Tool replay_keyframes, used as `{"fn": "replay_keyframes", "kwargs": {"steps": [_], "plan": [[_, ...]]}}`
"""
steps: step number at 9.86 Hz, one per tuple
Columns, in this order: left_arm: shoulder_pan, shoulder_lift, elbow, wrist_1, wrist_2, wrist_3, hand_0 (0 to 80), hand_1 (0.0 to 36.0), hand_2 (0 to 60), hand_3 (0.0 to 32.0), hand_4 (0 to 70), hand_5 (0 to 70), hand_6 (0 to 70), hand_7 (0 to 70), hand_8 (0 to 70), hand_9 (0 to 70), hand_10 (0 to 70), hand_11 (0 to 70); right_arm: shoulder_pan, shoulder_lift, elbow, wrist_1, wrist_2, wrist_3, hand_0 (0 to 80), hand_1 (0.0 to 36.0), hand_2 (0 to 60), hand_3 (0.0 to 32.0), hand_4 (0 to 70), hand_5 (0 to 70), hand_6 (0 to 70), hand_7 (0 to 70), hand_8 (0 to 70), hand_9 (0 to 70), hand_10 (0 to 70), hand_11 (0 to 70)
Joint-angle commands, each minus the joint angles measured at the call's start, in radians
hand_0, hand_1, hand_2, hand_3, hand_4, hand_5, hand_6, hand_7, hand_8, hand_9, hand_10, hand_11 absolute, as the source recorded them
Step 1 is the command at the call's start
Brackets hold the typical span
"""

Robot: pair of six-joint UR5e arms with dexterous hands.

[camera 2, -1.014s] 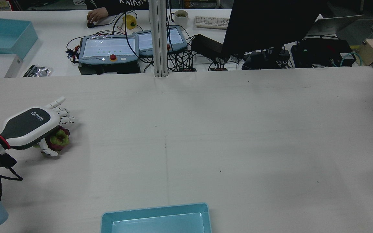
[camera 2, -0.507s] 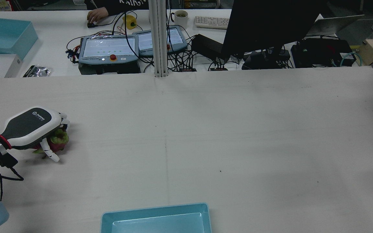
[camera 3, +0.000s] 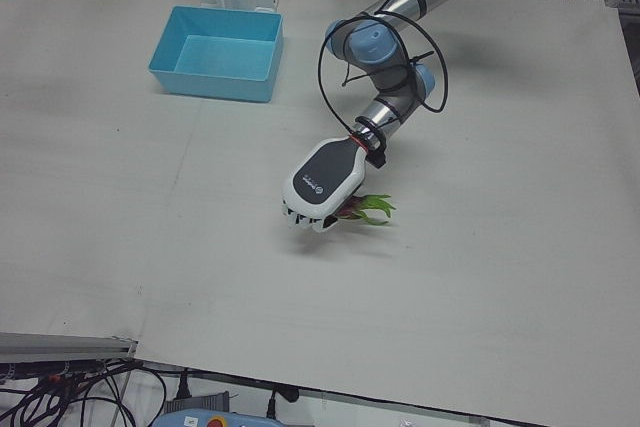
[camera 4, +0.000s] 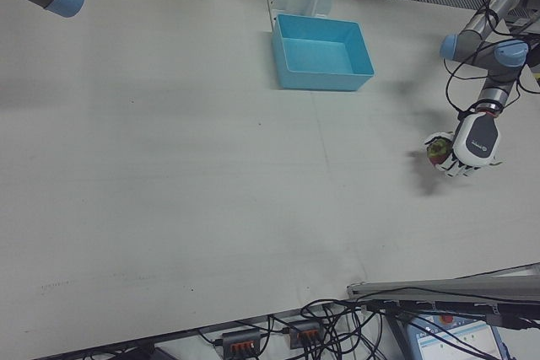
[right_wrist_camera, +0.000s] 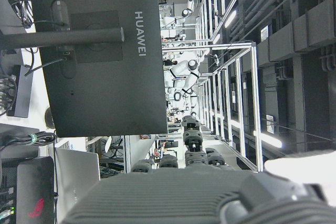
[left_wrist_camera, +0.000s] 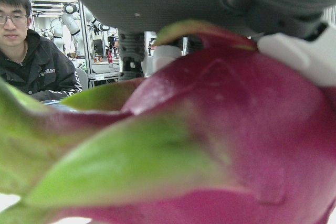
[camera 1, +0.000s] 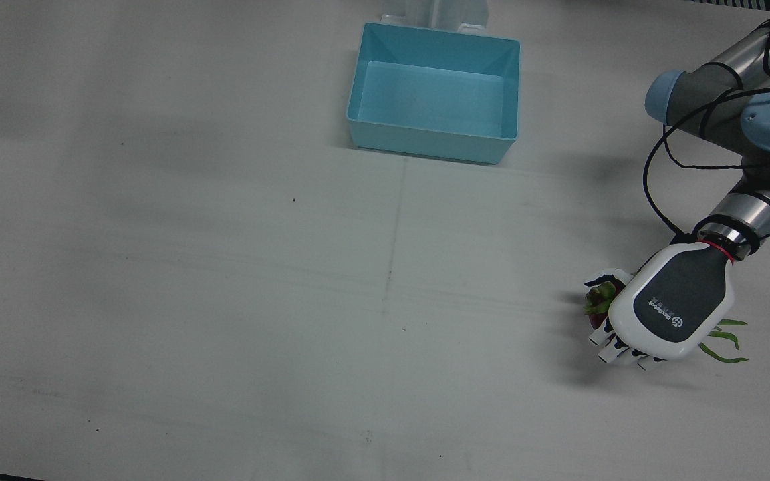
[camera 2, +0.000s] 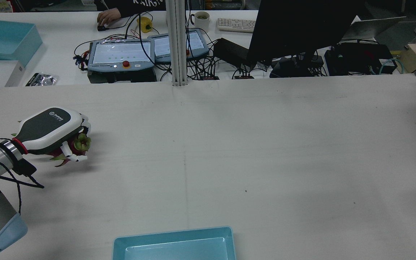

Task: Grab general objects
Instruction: 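Tighten the left hand grip and lift the dragon fruit off the table, then carry the held dragon fruit with the left hand toward the blue tray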

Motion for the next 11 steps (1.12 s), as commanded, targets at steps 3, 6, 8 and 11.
{"fn": "replay_keyframes", "kwargs": {"steps": [3,6,8,11], "plan": [[0.047,-0.238,0.002,0.127,0.144,-0.269,25.0,0.0,60.0,0.0,70.0,70.0,70.0,70.0,70.0,70.0,70.0,70.0,0.000,-0.001,0.000,0.000,0.000,0.001,0.0,0.0,0.0,0.0,0.0,0.0,0.0,0.0,0.0,0.0,0.0,0.0],[0.086,-0.290,-0.004,0.083,0.305,-0.553,19.9,4.4,60.0,0.0,70.0,70.0,70.0,70.0,70.0,70.0,70.0,70.0,0.000,-0.001,0.000,0.000,0.000,-0.001,0.0,0.0,0.0,0.0,0.0,0.0,0.0,0.0,0.0,0.0,0.0,0.0],[0.082,-0.300,-0.019,0.046,0.444,-0.657,27.0,10.5,60.0,0.0,70.0,70.0,70.0,70.0,70.0,70.0,70.0,70.0,0.000,0.000,0.000,0.000,0.000,-0.001,0.0,0.0,0.0,0.0,0.0,0.0,0.0,0.0,0.0,0.0,0.0,0.0],[0.102,-0.284,-0.031,-0.159,0.485,-0.956,37.9,15.1,60.0,0.0,70.0,70.0,70.0,70.0,70.0,70.0,70.0,70.0,0.000,0.000,0.000,0.000,0.000,-0.001,0.0,0.0,0.0,0.0,0.0,0.0,0.0,0.0,0.0,0.0,0.0,0.0]]}}
